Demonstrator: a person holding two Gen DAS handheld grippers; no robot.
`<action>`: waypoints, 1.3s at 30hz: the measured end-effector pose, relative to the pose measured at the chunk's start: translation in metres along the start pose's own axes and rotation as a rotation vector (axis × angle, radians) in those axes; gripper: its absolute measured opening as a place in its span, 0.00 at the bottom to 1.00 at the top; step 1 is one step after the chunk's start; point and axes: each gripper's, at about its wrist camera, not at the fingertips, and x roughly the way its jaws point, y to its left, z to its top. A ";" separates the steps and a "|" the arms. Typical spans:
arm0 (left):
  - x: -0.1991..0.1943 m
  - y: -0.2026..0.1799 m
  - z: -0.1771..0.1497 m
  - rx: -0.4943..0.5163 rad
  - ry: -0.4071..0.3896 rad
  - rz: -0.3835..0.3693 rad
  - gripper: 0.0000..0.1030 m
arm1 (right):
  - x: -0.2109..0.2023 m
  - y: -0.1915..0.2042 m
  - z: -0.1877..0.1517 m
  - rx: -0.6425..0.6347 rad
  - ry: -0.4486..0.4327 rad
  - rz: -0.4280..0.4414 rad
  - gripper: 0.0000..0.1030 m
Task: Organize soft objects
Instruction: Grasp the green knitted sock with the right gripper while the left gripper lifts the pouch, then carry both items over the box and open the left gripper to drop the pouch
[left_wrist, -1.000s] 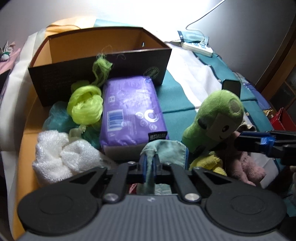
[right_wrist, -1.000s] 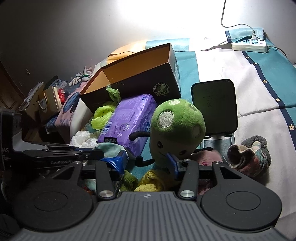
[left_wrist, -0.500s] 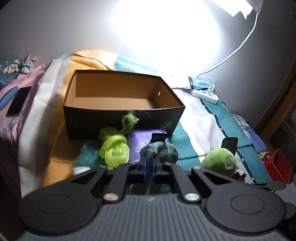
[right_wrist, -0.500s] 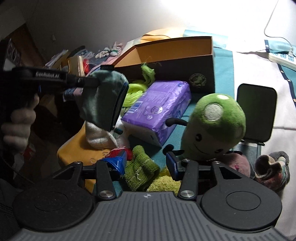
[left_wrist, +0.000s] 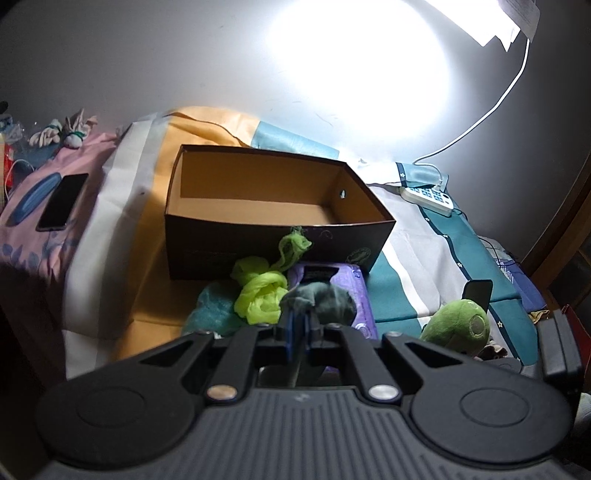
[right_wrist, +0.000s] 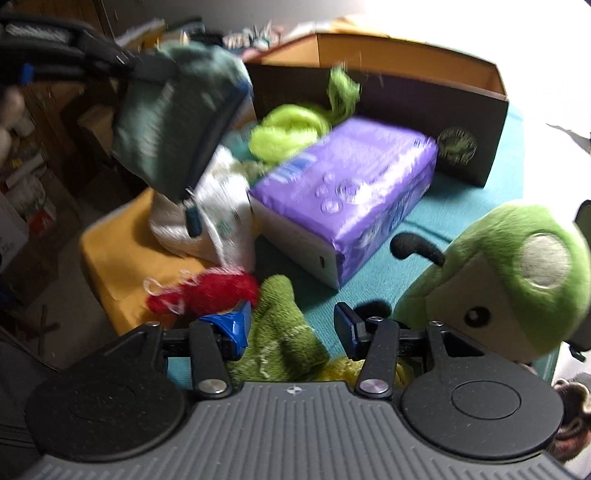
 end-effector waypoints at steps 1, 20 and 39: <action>0.000 0.001 0.000 0.000 0.000 0.002 0.02 | 0.003 0.000 0.001 -0.008 0.009 0.001 0.33; 0.003 0.031 0.001 0.009 0.025 0.004 0.02 | -0.026 0.020 -0.019 0.037 0.003 -0.020 0.00; -0.006 0.052 0.062 0.071 -0.097 -0.017 0.02 | -0.116 -0.016 0.038 0.325 -0.421 -0.235 0.00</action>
